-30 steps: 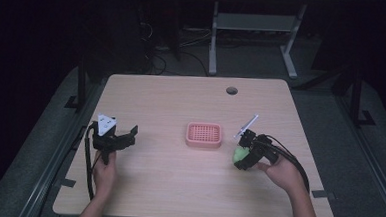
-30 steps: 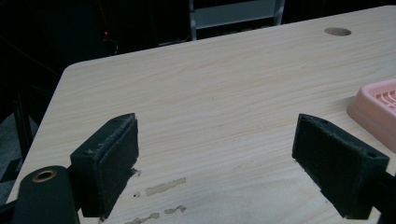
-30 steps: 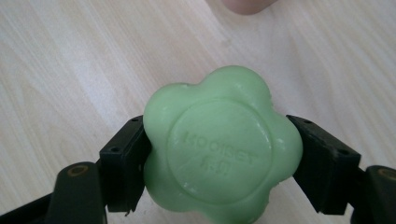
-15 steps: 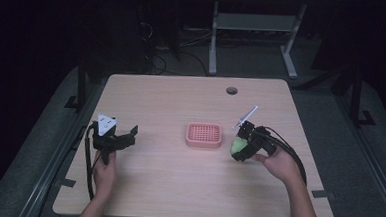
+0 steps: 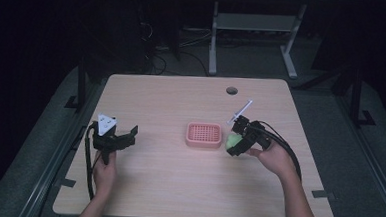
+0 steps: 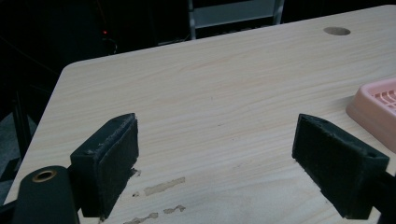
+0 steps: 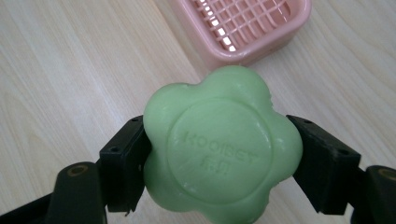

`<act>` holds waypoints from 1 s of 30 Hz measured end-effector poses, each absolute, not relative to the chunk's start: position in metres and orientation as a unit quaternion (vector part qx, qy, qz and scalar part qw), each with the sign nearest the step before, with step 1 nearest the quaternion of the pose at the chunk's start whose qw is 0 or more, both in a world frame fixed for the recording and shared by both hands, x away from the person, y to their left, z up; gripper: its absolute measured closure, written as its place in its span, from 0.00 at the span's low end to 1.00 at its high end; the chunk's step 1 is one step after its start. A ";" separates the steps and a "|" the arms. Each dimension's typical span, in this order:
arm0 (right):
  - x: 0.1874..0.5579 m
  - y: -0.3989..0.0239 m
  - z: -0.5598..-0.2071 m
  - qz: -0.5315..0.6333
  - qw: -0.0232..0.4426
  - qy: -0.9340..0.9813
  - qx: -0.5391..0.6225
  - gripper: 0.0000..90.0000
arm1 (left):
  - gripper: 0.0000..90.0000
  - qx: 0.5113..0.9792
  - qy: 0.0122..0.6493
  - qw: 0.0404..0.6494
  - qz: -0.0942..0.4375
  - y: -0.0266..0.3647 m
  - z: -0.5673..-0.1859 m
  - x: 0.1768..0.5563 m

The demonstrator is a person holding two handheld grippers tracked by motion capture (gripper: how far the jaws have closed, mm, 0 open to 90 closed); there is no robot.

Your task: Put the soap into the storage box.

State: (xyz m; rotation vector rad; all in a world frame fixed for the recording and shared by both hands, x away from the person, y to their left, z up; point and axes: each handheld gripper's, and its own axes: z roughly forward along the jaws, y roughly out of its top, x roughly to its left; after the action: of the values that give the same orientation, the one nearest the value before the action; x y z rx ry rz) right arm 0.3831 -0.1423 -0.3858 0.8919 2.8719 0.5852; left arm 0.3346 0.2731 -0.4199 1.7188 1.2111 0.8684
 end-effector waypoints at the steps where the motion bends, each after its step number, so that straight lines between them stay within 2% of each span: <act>1: 0.384 -0.142 -0.386 0.193 0.039 0.937 0.290 0.29 | 0.16 0.687 0.482 0.419 0.347 0.273 -0.420 0.334; 30: 0.416 -0.110 -0.367 0.187 0.038 0.943 0.274 0.29 | 0.16 0.684 0.485 0.421 0.345 0.274 -0.420 0.334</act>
State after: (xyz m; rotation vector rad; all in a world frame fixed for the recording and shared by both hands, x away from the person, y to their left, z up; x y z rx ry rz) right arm 0.4160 -0.1101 -0.3669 0.8398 2.8912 0.5734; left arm 0.3345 0.2744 -0.4197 1.7133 1.2150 0.8654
